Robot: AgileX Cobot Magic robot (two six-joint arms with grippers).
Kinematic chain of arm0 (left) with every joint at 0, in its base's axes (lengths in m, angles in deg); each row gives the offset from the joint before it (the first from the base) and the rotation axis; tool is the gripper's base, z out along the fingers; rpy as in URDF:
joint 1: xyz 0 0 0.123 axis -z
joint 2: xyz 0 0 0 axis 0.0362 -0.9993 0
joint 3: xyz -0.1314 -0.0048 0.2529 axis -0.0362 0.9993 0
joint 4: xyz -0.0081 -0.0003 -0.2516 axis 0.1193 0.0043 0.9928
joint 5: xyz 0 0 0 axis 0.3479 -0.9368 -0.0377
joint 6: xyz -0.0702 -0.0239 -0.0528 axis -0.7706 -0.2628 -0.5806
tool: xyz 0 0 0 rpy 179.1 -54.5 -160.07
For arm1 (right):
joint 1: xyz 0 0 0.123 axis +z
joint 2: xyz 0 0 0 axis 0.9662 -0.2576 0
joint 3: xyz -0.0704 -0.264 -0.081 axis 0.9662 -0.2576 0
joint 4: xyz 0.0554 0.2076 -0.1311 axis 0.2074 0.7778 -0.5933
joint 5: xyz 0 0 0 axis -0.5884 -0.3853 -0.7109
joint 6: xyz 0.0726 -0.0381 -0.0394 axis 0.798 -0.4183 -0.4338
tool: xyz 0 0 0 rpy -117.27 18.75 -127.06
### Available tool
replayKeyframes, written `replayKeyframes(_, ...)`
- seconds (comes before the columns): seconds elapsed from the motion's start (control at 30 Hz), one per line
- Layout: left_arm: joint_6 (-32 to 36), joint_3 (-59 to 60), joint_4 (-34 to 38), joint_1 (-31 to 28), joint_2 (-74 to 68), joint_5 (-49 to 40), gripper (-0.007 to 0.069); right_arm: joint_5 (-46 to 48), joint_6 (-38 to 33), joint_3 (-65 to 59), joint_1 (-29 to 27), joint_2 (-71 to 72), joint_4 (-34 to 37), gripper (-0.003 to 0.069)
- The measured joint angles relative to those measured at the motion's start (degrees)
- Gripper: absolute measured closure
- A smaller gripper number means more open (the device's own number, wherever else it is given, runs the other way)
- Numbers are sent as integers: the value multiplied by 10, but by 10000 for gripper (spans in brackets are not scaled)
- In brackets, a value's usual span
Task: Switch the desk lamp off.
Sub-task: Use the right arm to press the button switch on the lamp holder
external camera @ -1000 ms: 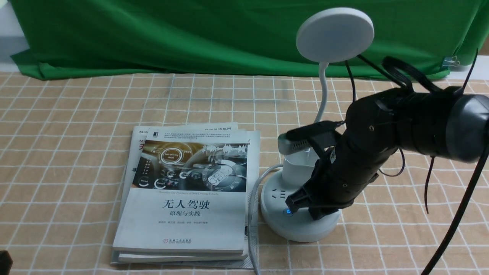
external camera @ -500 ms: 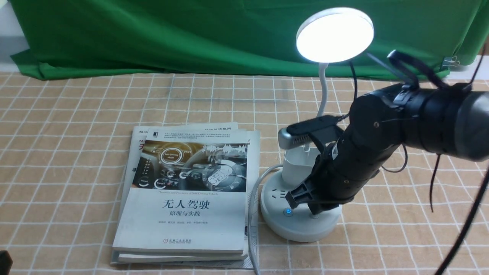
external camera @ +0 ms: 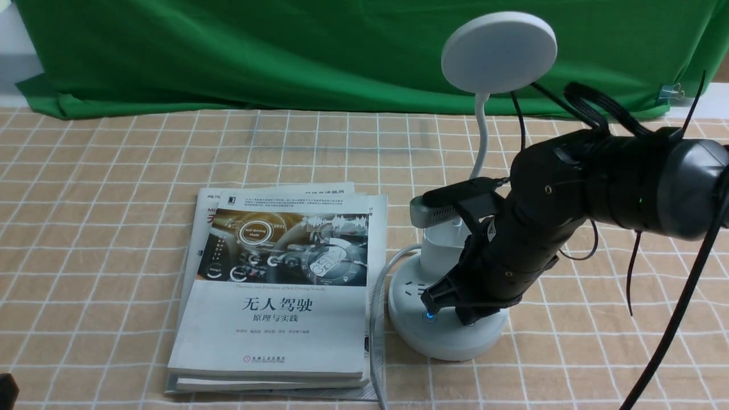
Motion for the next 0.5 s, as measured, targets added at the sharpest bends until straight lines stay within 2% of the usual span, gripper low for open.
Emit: replayKeyframes(0.5,0,0,0,0,0,0,620,-2,0,-7,5,24,0,623)
